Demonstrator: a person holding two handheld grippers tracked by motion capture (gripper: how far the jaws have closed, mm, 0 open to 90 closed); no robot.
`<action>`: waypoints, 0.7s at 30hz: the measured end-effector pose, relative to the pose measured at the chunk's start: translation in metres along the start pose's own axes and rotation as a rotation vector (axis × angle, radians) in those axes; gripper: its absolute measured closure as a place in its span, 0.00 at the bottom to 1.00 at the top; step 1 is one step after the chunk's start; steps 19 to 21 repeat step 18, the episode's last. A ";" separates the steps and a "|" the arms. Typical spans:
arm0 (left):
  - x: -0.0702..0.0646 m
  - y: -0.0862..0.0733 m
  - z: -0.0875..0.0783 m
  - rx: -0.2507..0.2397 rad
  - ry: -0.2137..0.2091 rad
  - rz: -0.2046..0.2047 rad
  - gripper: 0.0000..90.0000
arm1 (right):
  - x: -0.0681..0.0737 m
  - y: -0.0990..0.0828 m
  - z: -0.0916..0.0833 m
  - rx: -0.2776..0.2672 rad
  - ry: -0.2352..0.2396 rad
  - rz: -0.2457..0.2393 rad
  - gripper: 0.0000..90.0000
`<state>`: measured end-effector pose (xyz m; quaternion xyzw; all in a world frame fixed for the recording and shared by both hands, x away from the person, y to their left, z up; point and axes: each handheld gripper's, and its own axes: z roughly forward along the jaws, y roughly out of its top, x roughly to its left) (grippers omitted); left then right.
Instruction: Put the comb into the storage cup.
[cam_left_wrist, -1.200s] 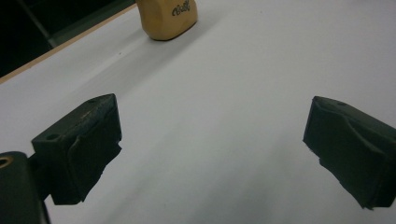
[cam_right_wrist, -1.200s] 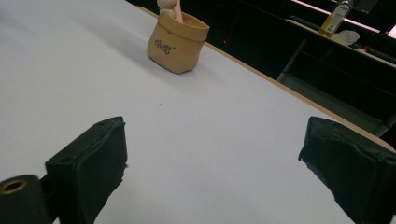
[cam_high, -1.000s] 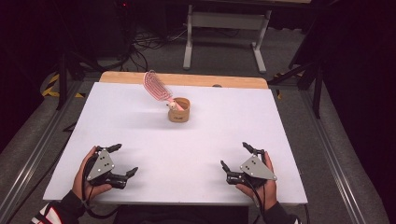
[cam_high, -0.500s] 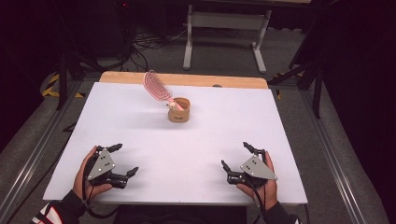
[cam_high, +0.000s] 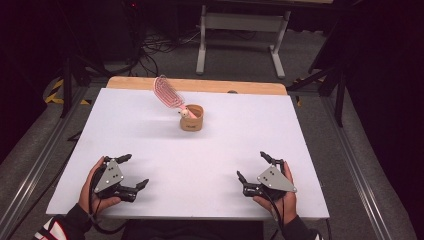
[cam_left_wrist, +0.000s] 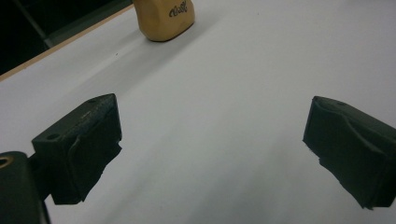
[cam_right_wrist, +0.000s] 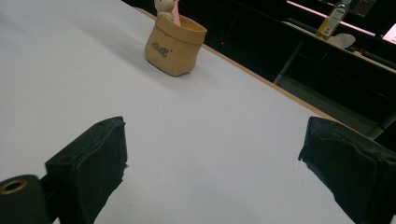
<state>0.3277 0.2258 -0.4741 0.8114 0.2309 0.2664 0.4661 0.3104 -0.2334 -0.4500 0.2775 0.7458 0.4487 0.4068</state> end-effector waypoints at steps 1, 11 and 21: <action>0.000 0.000 0.000 0.000 0.000 0.001 0.06 | 0.000 0.000 0.000 -0.001 -0.001 0.002 0.09; 0.005 0.000 0.002 -0.005 0.000 -0.021 0.06 | -0.004 -0.002 0.001 0.008 -0.023 0.011 0.09; 0.005 0.001 0.001 -0.004 0.004 -0.024 0.06 | -0.009 -0.003 0.002 0.011 -0.039 0.043 0.09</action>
